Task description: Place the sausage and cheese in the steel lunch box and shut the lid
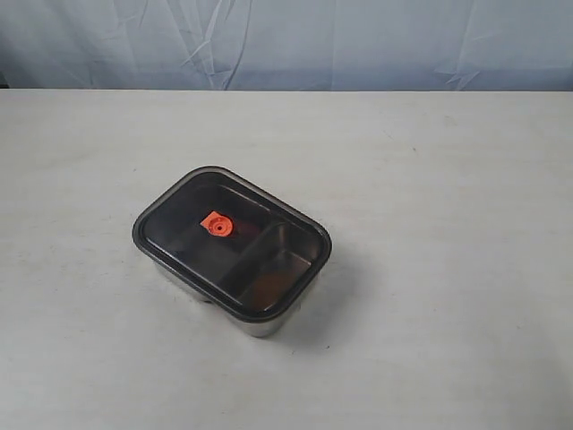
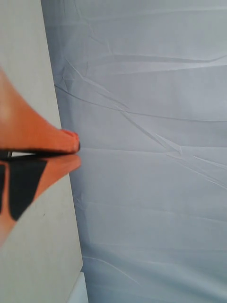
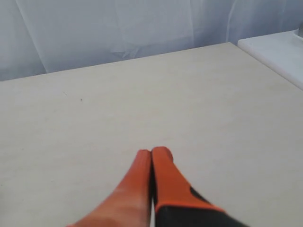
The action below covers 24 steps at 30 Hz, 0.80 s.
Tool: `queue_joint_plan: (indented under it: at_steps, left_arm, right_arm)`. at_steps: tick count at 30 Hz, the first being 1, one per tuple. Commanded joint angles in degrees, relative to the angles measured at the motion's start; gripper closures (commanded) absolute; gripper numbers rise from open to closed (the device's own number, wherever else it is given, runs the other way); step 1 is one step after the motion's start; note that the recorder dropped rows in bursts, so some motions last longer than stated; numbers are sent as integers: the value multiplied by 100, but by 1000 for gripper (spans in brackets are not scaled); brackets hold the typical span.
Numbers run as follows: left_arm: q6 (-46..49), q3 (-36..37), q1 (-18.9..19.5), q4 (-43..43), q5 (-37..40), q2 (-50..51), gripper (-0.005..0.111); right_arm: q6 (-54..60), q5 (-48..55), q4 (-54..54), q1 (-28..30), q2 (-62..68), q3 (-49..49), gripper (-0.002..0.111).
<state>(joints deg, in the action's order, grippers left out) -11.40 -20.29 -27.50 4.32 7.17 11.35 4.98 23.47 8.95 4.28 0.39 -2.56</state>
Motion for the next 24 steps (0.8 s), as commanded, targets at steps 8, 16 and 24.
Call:
queue_joint_plan:
  at_steps: [8, 16, 24]
  left_arm:
    - [-13, 36, -5, -57, -22, -17, 106]
    - [-1, 36, -5, -57, -22, -17, 106]
    - [-1, 36, -5, -57, -22, -17, 106]
  right_arm:
    - [-498, -186, -463, 34, -39, 256, 109]
    - [-498, -208, -374, 34, -39, 256, 109]
    - [-498, -208, -374, 34, -39, 256, 109]
